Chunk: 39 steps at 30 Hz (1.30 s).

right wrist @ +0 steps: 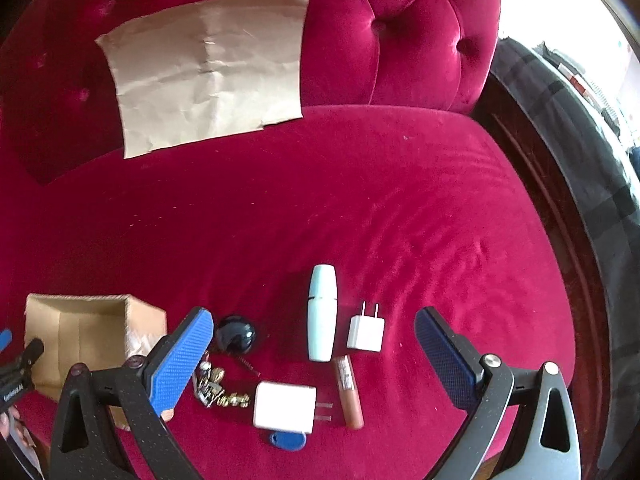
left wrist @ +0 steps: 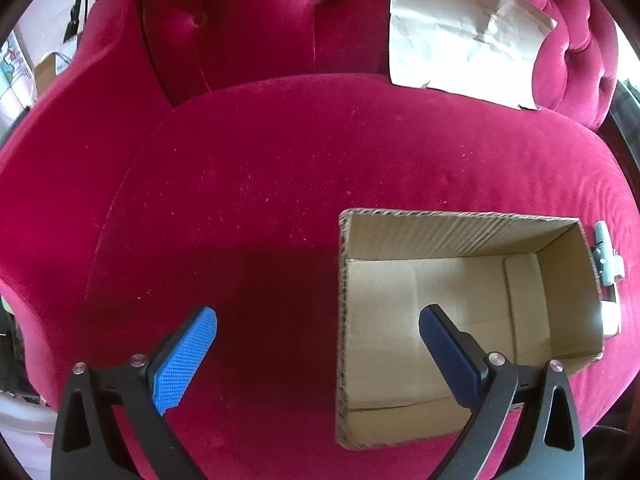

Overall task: Organize rigid objects
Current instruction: 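Grip the cardboard box wall with the left tool while the right tool approaches the blue-white bottle, then close the right tool on the blue-white bottle and lift it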

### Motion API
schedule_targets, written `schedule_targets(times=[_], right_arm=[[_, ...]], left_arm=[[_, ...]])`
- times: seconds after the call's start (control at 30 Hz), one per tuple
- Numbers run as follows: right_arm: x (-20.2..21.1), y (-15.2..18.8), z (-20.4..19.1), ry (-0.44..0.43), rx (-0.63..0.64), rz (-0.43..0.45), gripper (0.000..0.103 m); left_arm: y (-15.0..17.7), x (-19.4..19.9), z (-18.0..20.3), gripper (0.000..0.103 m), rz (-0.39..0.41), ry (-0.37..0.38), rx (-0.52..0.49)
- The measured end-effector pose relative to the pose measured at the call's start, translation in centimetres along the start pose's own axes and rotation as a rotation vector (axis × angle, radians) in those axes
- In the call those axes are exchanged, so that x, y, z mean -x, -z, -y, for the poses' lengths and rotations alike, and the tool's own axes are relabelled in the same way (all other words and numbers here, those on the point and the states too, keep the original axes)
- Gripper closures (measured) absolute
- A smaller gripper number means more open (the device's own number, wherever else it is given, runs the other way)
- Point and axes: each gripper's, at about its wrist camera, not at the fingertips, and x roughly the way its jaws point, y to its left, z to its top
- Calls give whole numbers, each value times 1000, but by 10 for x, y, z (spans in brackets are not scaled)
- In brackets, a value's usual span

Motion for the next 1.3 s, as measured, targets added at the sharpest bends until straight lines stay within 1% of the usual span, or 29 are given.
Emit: schedule_targets(times=[0.1, 0.17, 0.23, 0.37, 0.43, 0.47, 0.53, 0.57, 0.6, 0.63, 0.7, 0.8, 0.87, 0.93, 1.03, 1.07, 1.1, 1.13, 1.17, 1.2, 1.23, 1.27, 1.3], right_arm=[[-16, -5, 2, 11, -7, -6, 0], [-26, -8, 4, 18, -10, -11, 0], [-35, -9, 5, 31, -11, -14, 0], [-51, -11, 9, 46, -16, -25, 0], [-58, -12, 10, 46, -15, -31, 0], [-61, -12, 10, 50, -10, -36, 0], [-67, -11, 9, 51, 0, -47, 0], [-69, -11, 9, 50, 2, -51, 0], [-70, -10, 9, 48, 3, -53, 0], [-72, -10, 9, 46, 3, -55, 0], [-75, -9, 11, 43, 3, -62, 0], [-82, -7, 12, 39, 7, -72, 1], [-86, -7, 13, 39, 7, -78, 4], [-88, -6, 14, 28, 5, -81, 11], [-94, -6, 13, 3, 2, -88, 23], [-97, -6, 12, 1, 4, -95, 24], [-99, -5, 11, -2, 10, -105, 28], [-101, -4, 10, -6, 16, -106, 37], [-102, -4, 9, -6, 19, -105, 40], [-104, -5, 8, -6, 21, -110, 52], [-107, -6, 7, -7, 19, -122, 65], [-108, -5, 7, -11, 14, -126, 72], [-110, -6, 8, -23, 2, -131, 76]], left_arm=[[1, -9, -4, 1, -2, 22, 2], [0, -15, -4, 5, -3, 26, -9], [0, -21, -4, 13, -12, 32, -16], [4, -26, -1, 24, -33, 35, -37], [7, -26, -2, 36, -32, 44, -37], [10, -25, -3, 38, -35, 46, -35], [13, -25, -5, 51, -37, 49, -32], [15, -27, -6, 55, -43, 49, -27], [16, -28, -8, 65, -50, 52, -24], [17, -28, -10, 73, -46, 83, -15], [18, -29, -12, 76, -39, 104, -10], [20, -27, -14, 94, -35, 135, -9], [23, -25, -12, 99, -28, 135, -10], [23, -23, -10, 99, -24, 127, -20], [24, -23, -11, 99, -19, 136, -17], [24, -23, -12, 99, -20, 140, -18], [24, -24, -12, 99, -18, 142, -18], [24, -25, -12, 99, -16, 141, -19], [24, -25, -11, 99, -15, 137, -22], [22, -25, -11, 99, -14, 133, -24], [23, -25, -10, 99, -13, 128, -22], [21, -27, -8, 99, -12, 124, -21], [18, -30, -5, 99, -11, 120, -20]])
